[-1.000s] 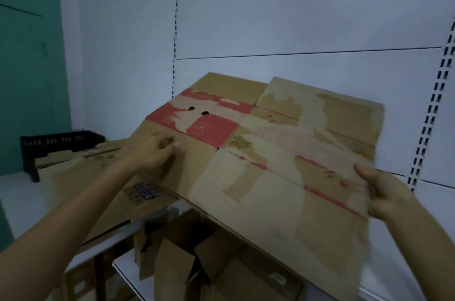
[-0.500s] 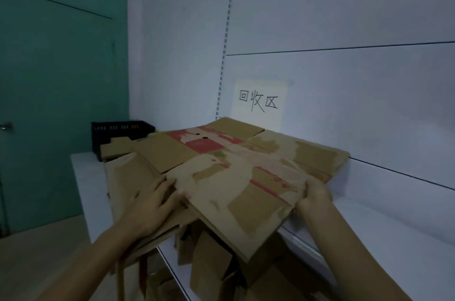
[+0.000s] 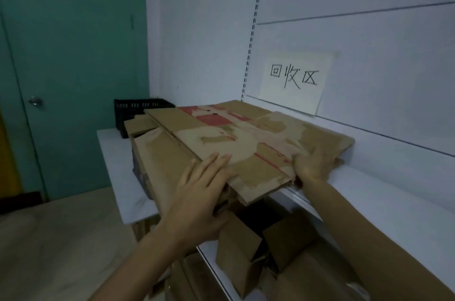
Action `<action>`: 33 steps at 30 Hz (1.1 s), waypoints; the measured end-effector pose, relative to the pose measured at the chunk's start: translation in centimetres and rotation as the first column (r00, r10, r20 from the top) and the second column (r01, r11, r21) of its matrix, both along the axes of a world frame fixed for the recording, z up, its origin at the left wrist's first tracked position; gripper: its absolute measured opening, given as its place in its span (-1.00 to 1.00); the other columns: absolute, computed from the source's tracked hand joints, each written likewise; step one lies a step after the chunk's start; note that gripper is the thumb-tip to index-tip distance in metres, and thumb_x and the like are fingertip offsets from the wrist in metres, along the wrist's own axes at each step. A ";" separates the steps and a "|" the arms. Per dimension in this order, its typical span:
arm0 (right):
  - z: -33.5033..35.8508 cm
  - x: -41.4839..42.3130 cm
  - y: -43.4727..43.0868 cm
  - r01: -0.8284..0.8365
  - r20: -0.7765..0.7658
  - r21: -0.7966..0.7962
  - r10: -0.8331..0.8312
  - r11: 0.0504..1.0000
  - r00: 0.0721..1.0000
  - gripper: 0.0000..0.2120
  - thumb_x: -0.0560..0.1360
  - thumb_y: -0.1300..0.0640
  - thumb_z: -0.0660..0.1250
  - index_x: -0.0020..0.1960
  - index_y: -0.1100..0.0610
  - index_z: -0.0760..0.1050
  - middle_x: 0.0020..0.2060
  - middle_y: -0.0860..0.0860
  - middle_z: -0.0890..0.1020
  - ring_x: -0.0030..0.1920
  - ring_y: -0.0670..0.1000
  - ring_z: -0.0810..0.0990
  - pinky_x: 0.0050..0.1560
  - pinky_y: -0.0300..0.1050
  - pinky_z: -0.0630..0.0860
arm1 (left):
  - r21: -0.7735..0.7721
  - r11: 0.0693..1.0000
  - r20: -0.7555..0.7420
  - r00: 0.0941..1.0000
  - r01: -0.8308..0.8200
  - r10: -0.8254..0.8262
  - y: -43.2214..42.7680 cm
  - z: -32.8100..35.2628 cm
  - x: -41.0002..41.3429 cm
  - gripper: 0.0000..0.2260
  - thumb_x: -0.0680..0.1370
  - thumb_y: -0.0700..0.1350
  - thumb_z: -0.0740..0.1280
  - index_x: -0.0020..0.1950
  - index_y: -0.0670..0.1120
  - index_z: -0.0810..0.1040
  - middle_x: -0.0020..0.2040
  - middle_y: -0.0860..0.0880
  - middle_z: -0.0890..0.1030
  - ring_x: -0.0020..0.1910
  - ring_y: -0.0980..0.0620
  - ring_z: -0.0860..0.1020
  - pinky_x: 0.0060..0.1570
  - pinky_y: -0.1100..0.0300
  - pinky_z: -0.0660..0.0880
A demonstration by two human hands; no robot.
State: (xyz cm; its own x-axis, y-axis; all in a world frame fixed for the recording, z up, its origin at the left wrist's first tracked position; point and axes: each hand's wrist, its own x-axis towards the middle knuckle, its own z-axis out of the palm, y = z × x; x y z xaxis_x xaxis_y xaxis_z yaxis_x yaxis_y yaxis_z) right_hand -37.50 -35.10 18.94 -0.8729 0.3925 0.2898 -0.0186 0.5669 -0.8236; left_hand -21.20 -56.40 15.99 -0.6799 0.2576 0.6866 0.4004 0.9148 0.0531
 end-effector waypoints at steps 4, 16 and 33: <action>-1.3 0.8 0.3 -0.076 0.036 0.224 0.070 0.972 0.997 -0.67 0.55 0.03 0.16 0.24 0.12 0.50 0.29 0.21 0.45 0.38 0.23 0.25 0.35 0.15 0.28 | 0.073 0.996 0.093 0.994 0.057 -0.064 2.2 -0.9 -1.8 -0.42 0.38 -0.01 0.35 0.38 0.11 0.26 0.41 0.07 0.41 0.45 0.10 0.15 0.34 -0.40 0.01; -1.9 0.5 2.2 -0.183 0.004 0.331 0.192 0.926 0.981 -0.59 0.51 -0.19 0.15 0.27 -0.07 0.47 0.26 0.09 0.45 0.32 0.19 0.34 0.25 0.10 0.39 | 0.192 0.976 0.116 0.985 0.106 -0.130 2.5 -1.5 -2.9 -0.58 0.37 0.15 0.19 0.24 0.24 0.37 0.30 0.30 0.40 0.35 0.26 0.25 0.35 -0.30 -0.23; -1.0 1.9 1.4 -0.108 -0.096 0.409 0.161 0.906 0.982 -0.71 0.57 -0.05 0.19 0.11 0.09 0.57 -0.15 0.05 0.64 -0.15 0.07 0.59 -0.20 -0.17 0.43 | 0.074 0.995 0.155 0.985 0.070 -0.081 2.5 -1.0 -2.5 -0.56 0.35 0.02 0.32 0.23 0.08 0.48 0.29 0.12 0.50 0.24 0.06 0.36 0.28 -0.45 0.12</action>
State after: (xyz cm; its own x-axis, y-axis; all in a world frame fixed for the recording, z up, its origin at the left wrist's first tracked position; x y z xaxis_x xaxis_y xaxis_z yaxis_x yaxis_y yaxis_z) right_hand -35.55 -33.67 17.93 -0.8555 0.1020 0.5077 -0.2055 0.8330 -0.5137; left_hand -23.72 -53.94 14.97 -0.7613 0.2686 0.5902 0.4497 0.8744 0.1821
